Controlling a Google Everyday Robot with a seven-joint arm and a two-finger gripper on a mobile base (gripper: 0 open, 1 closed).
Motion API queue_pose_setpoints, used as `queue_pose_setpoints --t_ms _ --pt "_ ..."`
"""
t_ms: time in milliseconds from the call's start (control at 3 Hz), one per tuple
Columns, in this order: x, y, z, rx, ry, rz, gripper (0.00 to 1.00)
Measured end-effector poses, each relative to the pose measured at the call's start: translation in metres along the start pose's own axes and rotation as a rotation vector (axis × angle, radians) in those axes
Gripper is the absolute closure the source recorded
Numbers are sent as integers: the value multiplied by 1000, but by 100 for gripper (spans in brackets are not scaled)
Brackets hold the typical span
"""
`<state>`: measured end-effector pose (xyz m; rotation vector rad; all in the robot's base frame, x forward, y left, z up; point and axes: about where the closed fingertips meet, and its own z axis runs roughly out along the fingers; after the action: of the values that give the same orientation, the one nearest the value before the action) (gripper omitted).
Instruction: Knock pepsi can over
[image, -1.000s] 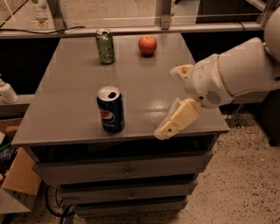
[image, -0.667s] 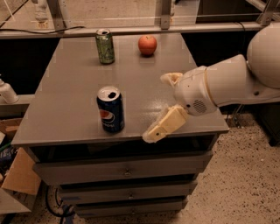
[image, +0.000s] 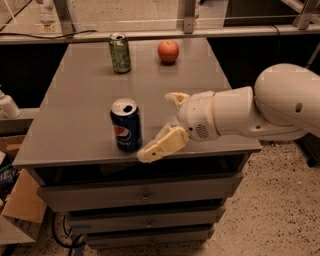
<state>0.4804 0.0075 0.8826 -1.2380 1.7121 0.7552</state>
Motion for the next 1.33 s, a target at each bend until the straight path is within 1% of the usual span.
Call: queue_pose_setpoints --t_ms 333,667,1000,1333 --pt "-6 -3 25 -2 -86 35 0" --pt "-5 -14 45 10 -148 60 0" --pt "-9 -27 58 30 -193 80 0" --pt "-19 -39 73 49 -224 85 0"
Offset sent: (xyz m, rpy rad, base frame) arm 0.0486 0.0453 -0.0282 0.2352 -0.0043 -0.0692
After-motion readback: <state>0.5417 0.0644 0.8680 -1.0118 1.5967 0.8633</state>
